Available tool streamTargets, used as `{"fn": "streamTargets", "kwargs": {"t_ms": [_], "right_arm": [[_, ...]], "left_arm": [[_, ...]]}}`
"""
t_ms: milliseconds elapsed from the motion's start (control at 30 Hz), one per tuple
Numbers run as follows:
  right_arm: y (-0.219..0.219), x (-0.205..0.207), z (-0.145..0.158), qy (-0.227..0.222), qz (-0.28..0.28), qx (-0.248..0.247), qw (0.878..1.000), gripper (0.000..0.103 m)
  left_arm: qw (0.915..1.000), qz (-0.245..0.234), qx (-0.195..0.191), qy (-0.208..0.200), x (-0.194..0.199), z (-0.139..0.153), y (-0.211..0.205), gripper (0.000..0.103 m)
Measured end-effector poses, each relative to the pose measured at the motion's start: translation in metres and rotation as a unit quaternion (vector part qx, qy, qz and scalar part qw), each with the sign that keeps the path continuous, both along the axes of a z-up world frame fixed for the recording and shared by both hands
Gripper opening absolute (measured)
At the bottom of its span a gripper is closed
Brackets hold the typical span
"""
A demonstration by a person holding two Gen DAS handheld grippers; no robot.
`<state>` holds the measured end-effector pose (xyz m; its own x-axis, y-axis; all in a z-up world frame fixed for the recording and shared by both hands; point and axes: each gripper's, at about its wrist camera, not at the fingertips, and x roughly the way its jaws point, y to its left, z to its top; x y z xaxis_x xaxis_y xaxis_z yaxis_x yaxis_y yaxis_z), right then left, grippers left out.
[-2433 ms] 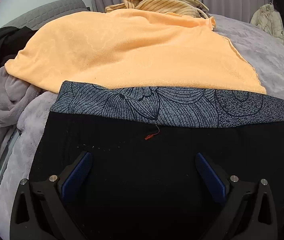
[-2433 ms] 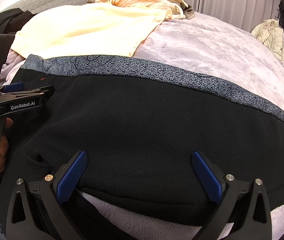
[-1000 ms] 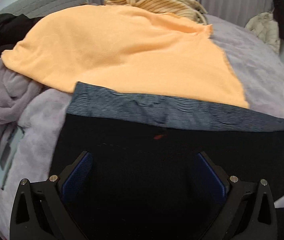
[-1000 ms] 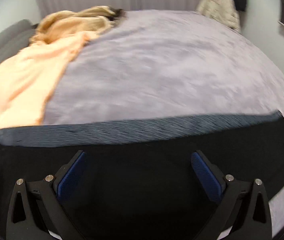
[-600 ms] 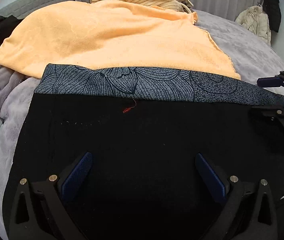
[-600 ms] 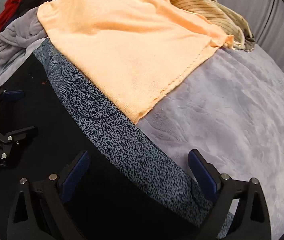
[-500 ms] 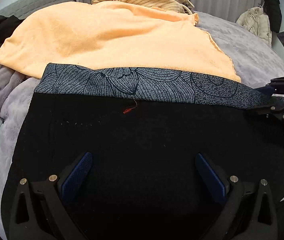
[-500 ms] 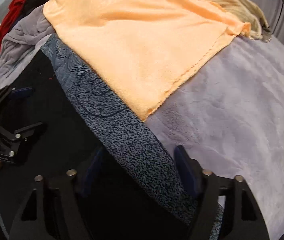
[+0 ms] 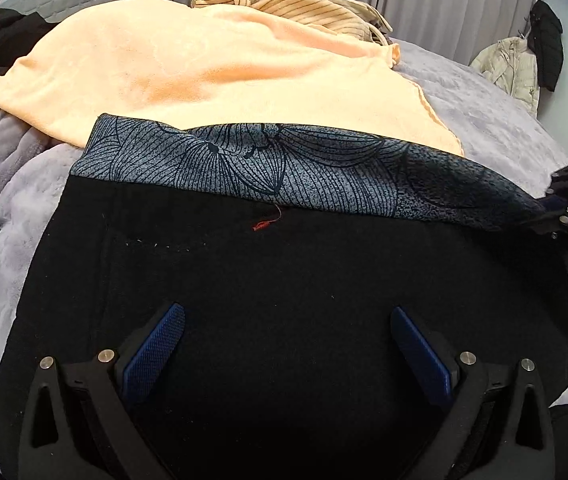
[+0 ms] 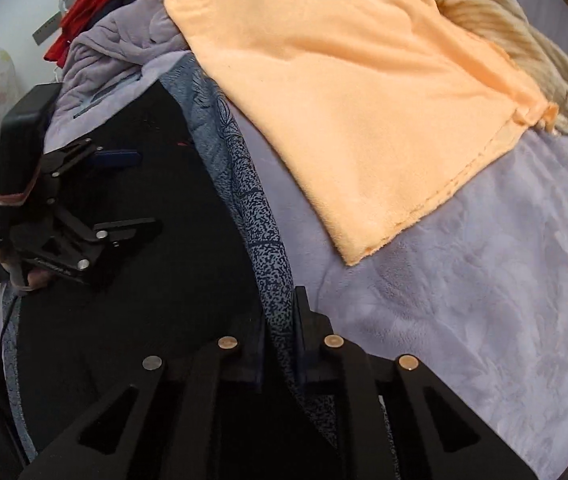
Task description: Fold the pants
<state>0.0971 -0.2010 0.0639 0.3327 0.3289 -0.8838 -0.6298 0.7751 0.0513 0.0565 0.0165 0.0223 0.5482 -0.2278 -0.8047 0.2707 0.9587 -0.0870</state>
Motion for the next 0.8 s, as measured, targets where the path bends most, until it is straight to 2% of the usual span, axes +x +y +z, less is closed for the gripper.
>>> {"fn": "streamTargets", "kwargs": {"t_ms": [67, 133, 200, 233, 333, 400, 467, 500, 533, 567, 600, 633, 700, 733, 800], "right_arm": [[0.002, -0.023, 0.017, -0.034, 0.006, 0.002, 0.999, 0.011], [-0.008, -0.039, 0.026, -0.054, 0.000, -0.007, 0.999, 0.011], [-0.007, -0.047, 0.026, -0.064, -0.007, -0.021, 0.998, 0.011], [0.002, -0.049, 0.024, -0.070, -0.007, -0.028, 0.997, 0.011], [0.022, -0.054, 0.017, -0.095, -0.006, -0.057, 0.994, 0.011], [0.026, -0.055, 0.015, -0.101, -0.012, -0.063, 0.993, 0.011], [0.027, -0.059, 0.017, -0.112, -0.014, -0.064, 0.992, 0.011], [0.030, -0.061, 0.018, -0.116, -0.014, -0.065, 0.991, 0.011], [0.031, -0.064, 0.019, -0.121, -0.013, -0.068, 0.990, 0.011], [0.032, -0.068, 0.019, -0.126, -0.009, -0.074, 0.989, 0.011], [0.036, -0.070, 0.018, -0.130, -0.008, -0.078, 0.988, 0.011], [0.037, -0.070, 0.017, -0.132, -0.006, -0.082, 0.988, 0.011], [0.038, -0.069, 0.015, -0.139, -0.008, -0.091, 0.986, 0.011], [0.038, -0.066, 0.014, -0.144, -0.013, -0.098, 0.985, 0.015], [0.038, -0.054, 0.011, -0.142, -0.020, -0.108, 0.984, 0.034]], "left_arm": [[0.9993, 0.010, -0.035, -0.004, -0.005, 0.017, 0.009, 0.103], [0.9942, 0.019, -0.104, -0.020, -0.010, 0.043, 0.021, 0.103], [0.9870, 0.060, -0.148, -0.023, -0.005, 0.063, 0.029, 0.103], [0.9834, 0.086, -0.159, -0.010, 0.004, 0.066, 0.030, 0.103], [0.9763, 0.142, -0.130, 0.099, 0.055, 0.050, 0.016, 0.103], [0.9647, 0.173, -0.120, 0.159, 0.085, 0.029, 0.009, 0.103], [0.9538, 0.218, -0.116, 0.171, 0.097, 0.014, 0.007, 0.103], [0.9525, 0.227, -0.109, 0.171, 0.099, 0.008, 0.004, 0.102], [0.9526, 0.235, -0.097, 0.166, 0.100, 0.006, 0.001, 0.088], [0.9547, 0.243, -0.067, 0.158, 0.099, 0.007, -0.004, 0.045], [0.9575, 0.240, -0.031, 0.157, 0.100, 0.011, -0.011, 0.030], [0.9602, 0.230, -0.028, 0.155, 0.098, 0.010, -0.011, 0.026], [0.9609, 0.231, -0.046, 0.146, 0.091, 0.011, -0.005, 0.019], [0.9596, 0.234, -0.054, 0.146, 0.088, 0.009, 0.000, 0.014], [0.9577, 0.236, -0.067, 0.150, 0.089, 0.009, 0.009, 0.011]]}}
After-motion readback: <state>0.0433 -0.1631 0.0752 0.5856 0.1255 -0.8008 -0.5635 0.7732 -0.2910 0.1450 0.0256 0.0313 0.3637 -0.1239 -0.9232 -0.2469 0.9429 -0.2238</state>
